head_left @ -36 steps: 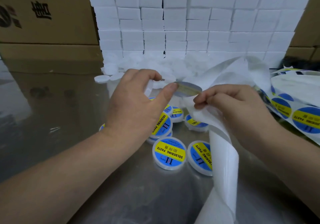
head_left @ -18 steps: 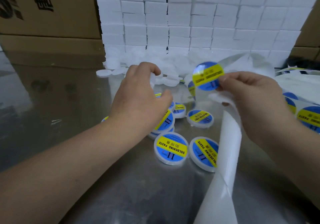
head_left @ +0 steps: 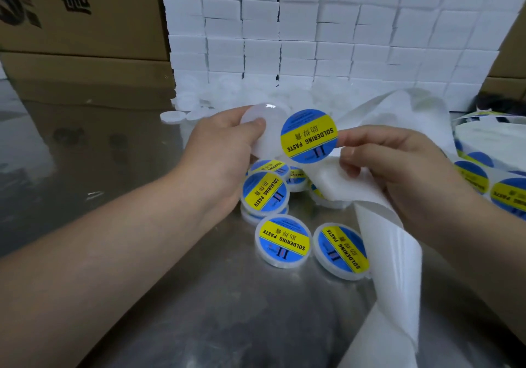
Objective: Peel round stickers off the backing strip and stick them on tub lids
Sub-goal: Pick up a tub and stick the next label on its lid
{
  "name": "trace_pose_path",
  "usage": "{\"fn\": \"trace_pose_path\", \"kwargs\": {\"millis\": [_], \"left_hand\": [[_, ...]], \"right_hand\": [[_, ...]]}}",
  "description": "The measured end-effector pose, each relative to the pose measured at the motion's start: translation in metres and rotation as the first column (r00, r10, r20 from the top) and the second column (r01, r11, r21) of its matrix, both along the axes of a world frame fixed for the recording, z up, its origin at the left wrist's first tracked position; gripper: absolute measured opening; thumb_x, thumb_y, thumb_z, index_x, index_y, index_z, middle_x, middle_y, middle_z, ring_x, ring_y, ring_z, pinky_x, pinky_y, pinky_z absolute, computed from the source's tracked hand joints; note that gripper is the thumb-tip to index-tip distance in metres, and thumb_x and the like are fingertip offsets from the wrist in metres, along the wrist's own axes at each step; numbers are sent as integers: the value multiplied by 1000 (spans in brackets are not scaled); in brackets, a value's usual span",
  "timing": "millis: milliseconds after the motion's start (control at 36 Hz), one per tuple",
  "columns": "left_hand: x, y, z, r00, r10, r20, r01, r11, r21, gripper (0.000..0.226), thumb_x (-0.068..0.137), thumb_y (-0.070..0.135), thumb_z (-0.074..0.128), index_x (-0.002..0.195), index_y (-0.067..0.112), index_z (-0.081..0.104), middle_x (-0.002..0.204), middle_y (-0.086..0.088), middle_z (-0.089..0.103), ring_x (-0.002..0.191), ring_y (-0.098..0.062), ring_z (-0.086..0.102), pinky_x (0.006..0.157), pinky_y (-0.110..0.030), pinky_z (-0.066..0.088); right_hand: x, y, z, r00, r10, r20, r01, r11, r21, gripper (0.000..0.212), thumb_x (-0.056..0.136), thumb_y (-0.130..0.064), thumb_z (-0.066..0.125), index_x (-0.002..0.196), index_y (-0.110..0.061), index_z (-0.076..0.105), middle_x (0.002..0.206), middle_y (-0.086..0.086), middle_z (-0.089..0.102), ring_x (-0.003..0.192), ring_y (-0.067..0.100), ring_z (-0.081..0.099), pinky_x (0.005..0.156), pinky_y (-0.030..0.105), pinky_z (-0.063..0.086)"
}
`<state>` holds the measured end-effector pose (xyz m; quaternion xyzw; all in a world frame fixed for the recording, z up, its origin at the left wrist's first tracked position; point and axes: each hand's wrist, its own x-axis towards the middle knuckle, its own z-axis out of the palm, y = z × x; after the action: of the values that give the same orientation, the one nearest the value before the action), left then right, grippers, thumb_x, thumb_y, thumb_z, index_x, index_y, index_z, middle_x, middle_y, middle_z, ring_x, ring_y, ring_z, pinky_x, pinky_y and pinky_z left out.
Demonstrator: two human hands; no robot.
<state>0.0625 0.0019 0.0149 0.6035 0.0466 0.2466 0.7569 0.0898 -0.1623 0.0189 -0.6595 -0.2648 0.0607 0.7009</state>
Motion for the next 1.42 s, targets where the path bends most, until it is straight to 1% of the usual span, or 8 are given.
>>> {"fn": "trace_pose_path", "kwargs": {"millis": [139,250,611,750,944,1167,1333,1417], "left_hand": [[-2,-3,-2,991,-122,-47,122,992,-8,24,95,8,43,93,24,61,99,-6,69,79,-17,68,60,-28,57],[-4,-5,-1,980,-197,-6,195,973,-123,32,96,2,37,106,25,57,113,-14,63,77,-22,70,58,-30,57],[-6,-8,-3,959,-276,61,280,957,-71,23,91,12,47,104,23,62,104,-5,67,75,-22,70,60,-29,56],[-6,-8,-5,957,-281,79,285,957,-48,24,88,8,53,104,23,63,87,1,71,76,-22,70,61,-30,57],[-5,-8,-6,962,-256,91,259,966,-24,28,88,5,54,100,28,64,106,-9,65,77,-21,71,58,-26,55],[-4,-8,-8,964,-248,92,248,969,5,29,88,2,55,95,29,64,88,6,69,75,-19,71,56,-25,55],[-4,-9,-8,968,-235,88,235,972,12,29,88,2,55,95,29,64,92,4,70,76,-18,71,56,-24,55],[-5,-9,-8,970,-228,86,225,973,41,30,89,2,54,94,30,63,86,8,71,75,-16,70,56,-24,55]], "right_hand": [[-2,1,-2,999,36,17,-35,997,-67,39,79,9,48,69,-18,75,49,0,49,47,6,44,47,12,39],[-2,0,-1,999,50,16,-49,995,-89,41,79,9,48,71,-20,76,50,0,48,48,6,43,46,12,38],[-3,0,-3,993,118,-32,-120,990,-78,38,79,10,48,76,-16,75,50,0,48,46,5,44,46,11,39],[-2,1,-3,991,126,-33,-129,987,-100,40,80,9,49,77,-19,77,53,3,49,49,7,44,47,12,39],[-1,1,-3,992,120,-41,-123,988,-89,37,80,8,49,76,-17,76,51,2,52,47,7,46,46,12,40],[-3,0,-2,990,136,-29,-138,986,-90,40,81,8,48,74,-19,76,49,-2,55,45,5,47,45,11,40],[-3,1,-2,990,139,-39,-142,986,-82,37,81,9,48,76,-16,75,49,-3,57,45,5,47,45,11,39],[-3,2,-3,988,148,-37,-151,983,-103,40,81,8,48,76,-20,77,62,5,65,57,12,52,50,13,43]]}}
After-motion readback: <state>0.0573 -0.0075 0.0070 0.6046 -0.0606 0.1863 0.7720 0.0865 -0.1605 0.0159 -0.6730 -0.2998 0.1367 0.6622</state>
